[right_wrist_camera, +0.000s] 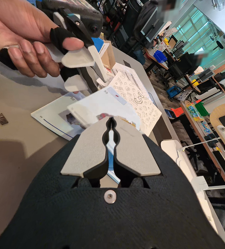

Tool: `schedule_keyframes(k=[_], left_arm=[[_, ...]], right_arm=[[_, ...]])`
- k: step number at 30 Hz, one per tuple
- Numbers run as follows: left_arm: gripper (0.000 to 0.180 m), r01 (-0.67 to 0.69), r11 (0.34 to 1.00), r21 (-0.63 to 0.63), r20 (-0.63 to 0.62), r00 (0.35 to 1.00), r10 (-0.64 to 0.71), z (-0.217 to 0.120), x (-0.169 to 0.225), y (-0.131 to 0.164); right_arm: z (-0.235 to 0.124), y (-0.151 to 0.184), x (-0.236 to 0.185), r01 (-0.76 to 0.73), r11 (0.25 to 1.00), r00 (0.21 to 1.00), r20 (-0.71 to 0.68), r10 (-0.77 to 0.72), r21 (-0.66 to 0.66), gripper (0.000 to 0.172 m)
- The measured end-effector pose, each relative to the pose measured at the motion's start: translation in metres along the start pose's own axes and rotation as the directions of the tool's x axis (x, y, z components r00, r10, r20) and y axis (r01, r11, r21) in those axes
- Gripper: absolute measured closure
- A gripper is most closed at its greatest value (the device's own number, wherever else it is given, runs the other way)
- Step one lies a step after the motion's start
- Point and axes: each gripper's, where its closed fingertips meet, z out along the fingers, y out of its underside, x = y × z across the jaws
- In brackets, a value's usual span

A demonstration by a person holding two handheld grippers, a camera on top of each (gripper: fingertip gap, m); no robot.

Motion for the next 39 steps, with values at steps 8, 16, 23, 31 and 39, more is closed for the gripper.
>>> schedule_keyframes(k=[8,16,23,31,39], left_arm=[[0.144,0.048,0.998,0.029,-0.107,0.993,-0.044,0.000,0.007,-0.004],[0.162,-0.069,0.998,0.009,-0.052,0.996,0.070,0.004,0.003,0.000],[0.179,-0.247,0.969,-0.029,0.031,0.968,0.248,0.007,0.002,0.005],[0.180,-0.374,0.925,-0.068,0.118,0.918,0.379,0.008,-0.004,0.005],[0.180,-0.396,0.915,-0.080,0.142,0.904,0.404,0.008,-0.006,0.005]], right_arm=[[0.003,0.005,-0.011,0.035,0.999,0.999,0.034,-0.034,-0.020,0.171],[0.011,0.001,-0.003,0.016,1.000,0.988,0.153,-0.014,-0.012,0.144],[0.043,-0.032,0.013,-0.135,0.990,0.890,0.445,0.100,0.046,0.109],[0.079,-0.037,-0.019,0.046,0.999,0.753,0.657,-0.025,-0.015,0.090],[0.082,-0.036,-0.029,0.105,0.994,0.722,0.688,-0.064,-0.018,0.086]])
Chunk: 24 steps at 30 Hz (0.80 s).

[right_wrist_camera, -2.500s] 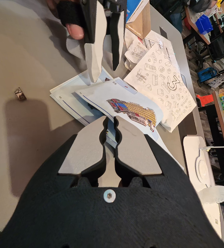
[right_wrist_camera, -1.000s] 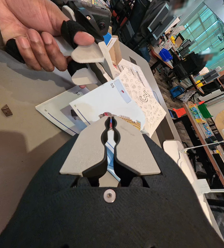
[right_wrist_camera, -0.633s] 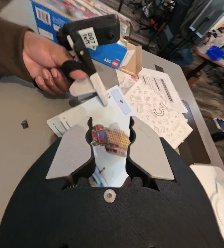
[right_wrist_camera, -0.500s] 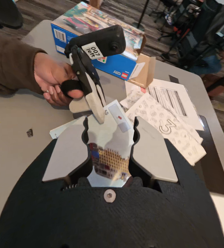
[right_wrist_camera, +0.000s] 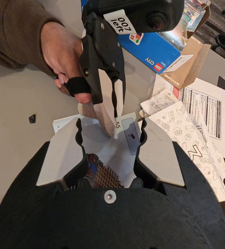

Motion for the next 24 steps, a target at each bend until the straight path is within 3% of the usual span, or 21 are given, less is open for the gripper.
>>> schedule_keyframes(k=[24], left_arm=[[0.180,-0.005,1.000,-0.011,0.001,1.000,0.005,-0.0001,-0.0005,0.0017]], right_arm=[[0.0046,0.0027,-0.0090,0.075,0.996,0.996,-0.036,-0.077,-0.057,0.087]])
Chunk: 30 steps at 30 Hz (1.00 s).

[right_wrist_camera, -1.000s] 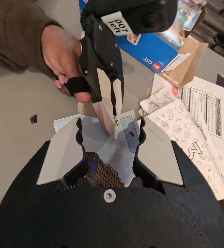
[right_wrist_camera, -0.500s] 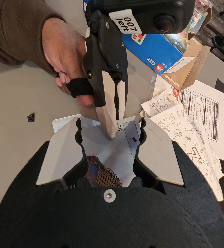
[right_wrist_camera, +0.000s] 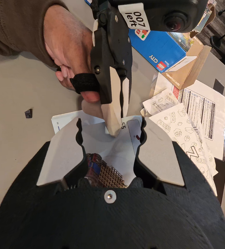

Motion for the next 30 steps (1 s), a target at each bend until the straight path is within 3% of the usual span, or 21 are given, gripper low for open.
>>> schedule_keyframes(k=[30], left_arm=[[0.180,0.020,1.000,-0.005,-0.029,0.999,-0.020,0.0003,0.0024,0.0006]], right_arm=[[0.0067,0.0051,0.0017,0.016,1.000,0.999,-0.038,-0.017,-0.022,0.087]])
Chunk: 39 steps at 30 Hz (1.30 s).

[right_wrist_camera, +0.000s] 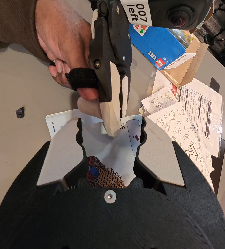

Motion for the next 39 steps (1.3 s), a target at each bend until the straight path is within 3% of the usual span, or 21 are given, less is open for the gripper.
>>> schedule_keyframes(k=[39], left_arm=[[0.180,0.023,1.000,0.000,-0.016,1.000,-0.023,0.0003,-0.0009,0.0009]], right_arm=[[-0.0035,0.0021,0.0004,0.038,0.999,0.999,-0.038,-0.038,-0.012,0.092]])
